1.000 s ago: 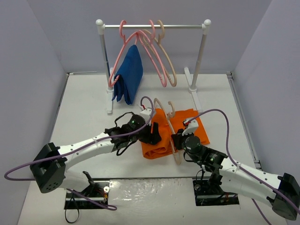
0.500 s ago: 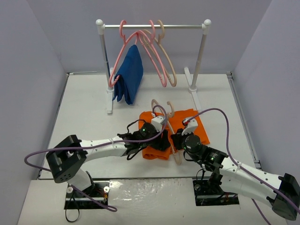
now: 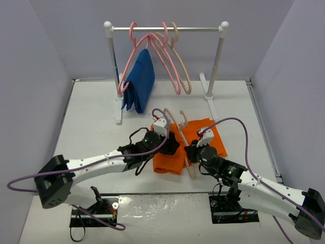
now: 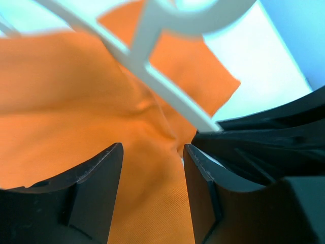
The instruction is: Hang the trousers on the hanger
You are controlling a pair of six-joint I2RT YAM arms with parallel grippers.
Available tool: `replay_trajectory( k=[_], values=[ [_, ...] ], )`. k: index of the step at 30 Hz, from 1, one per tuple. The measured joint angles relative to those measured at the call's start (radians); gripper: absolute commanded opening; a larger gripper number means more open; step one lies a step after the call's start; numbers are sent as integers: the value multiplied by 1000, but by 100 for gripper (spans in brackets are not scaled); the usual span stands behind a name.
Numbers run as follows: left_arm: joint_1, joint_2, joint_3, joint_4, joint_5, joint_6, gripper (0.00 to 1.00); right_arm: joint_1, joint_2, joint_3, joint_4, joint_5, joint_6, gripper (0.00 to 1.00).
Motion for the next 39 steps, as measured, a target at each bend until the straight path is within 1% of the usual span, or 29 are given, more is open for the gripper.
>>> replay_trajectory(
  k=[2, 4, 6, 8, 10, 15, 20, 28, 36, 39],
  values=[
    [42, -62, 0, -22, -10, 19, 47, 0, 0, 0, 0, -6, 0, 0],
    [113, -89, 0, -29, 12, 37, 47, 0, 0, 0, 0, -11, -1, 0],
    [180, -78, 1, -35, 38, 55, 47, 0, 0, 0, 0, -13, -3, 0],
    [230, -34, 13, -53, 57, 81, 47, 0, 0, 0, 0, -16, -4, 0],
    [249, 27, 34, -61, 77, 99, 47, 0, 0, 0, 1, -20, -5, 0],
    [250, 163, 81, -51, 138, 113, 47, 0, 0, 0, 7, -21, -4, 0],
    [250, 234, 103, -18, 152, 105, 47, 0, 9, 0, 32, -32, -9, 0],
    [250, 314, 161, 11, 166, 88, 46, -6, 38, 0, 72, -36, -24, 0],
    [251, 347, 166, 49, 177, 64, 46, -22, 33, 0, 75, -35, -56, 0],
    [251, 365, 175, 55, 179, 56, 43, -25, 33, 0, 75, -38, -69, 0]
  ],
)
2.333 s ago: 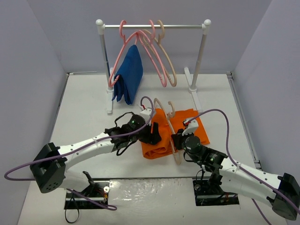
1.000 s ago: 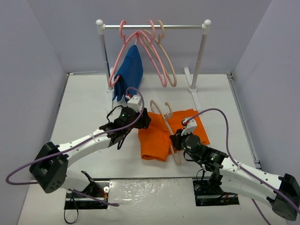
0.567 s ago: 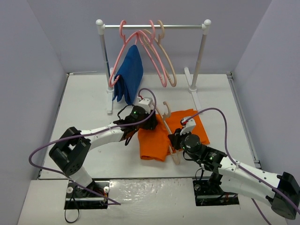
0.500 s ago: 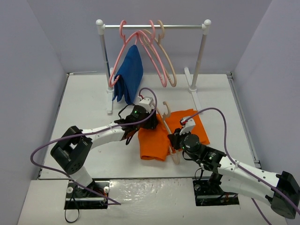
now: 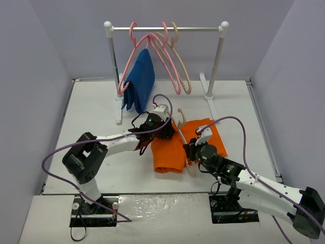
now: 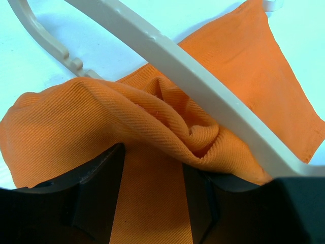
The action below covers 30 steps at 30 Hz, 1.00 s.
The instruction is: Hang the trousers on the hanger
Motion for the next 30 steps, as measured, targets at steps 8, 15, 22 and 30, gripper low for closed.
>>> replay_trajectory(
  k=[8, 15, 22, 30],
  values=[
    [8, 30, 32, 21, 14, -23, 43, -9, 4, 19, 5, -26, -24, 0],
    [23, 31, 42, 49, 12, -40, 50, -14, 4, 19, 24, -34, -18, 0],
    [33, -21, -10, 83, -11, -63, 64, -14, 4, 18, 32, -35, -5, 0],
    [31, -268, -103, -6, 16, -55, 59, -13, 25, 17, 54, -46, 9, 0]
  ],
)
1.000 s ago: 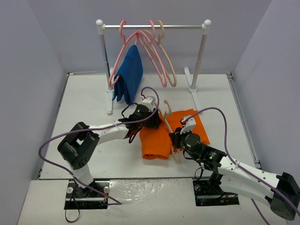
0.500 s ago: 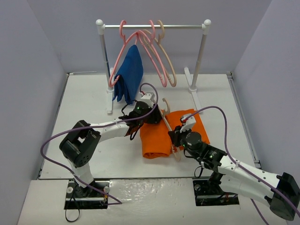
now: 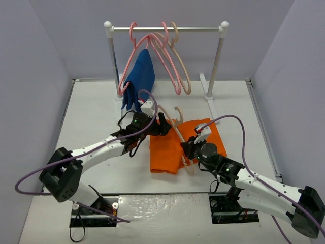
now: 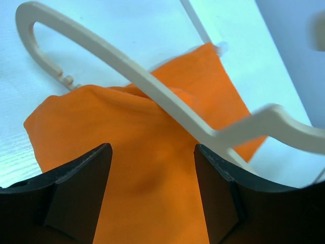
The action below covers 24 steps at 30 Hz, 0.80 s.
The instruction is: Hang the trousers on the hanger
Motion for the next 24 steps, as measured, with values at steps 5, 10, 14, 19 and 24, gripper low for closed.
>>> replay_trajectory(
  k=[5, 10, 14, 19, 24],
  values=[
    [-33, -93, -1, -111, 55, 48, 58, 0, 19, -14, 12, -4, 5, 0],
    [-137, -126, -1, -245, 57, 92, 59, 0, 49, -28, 37, -4, 12, 0],
    [-256, -121, -5, -334, 47, 121, 59, 0, 59, -28, 44, -4, 17, 0],
    [-344, -112, -39, -375, -4, 133, 60, 0, 64, -29, 48, -4, 20, 0],
    [-415, -91, -41, -388, -95, 138, 65, 0, 68, -29, 53, -4, 23, 0]
  ],
)
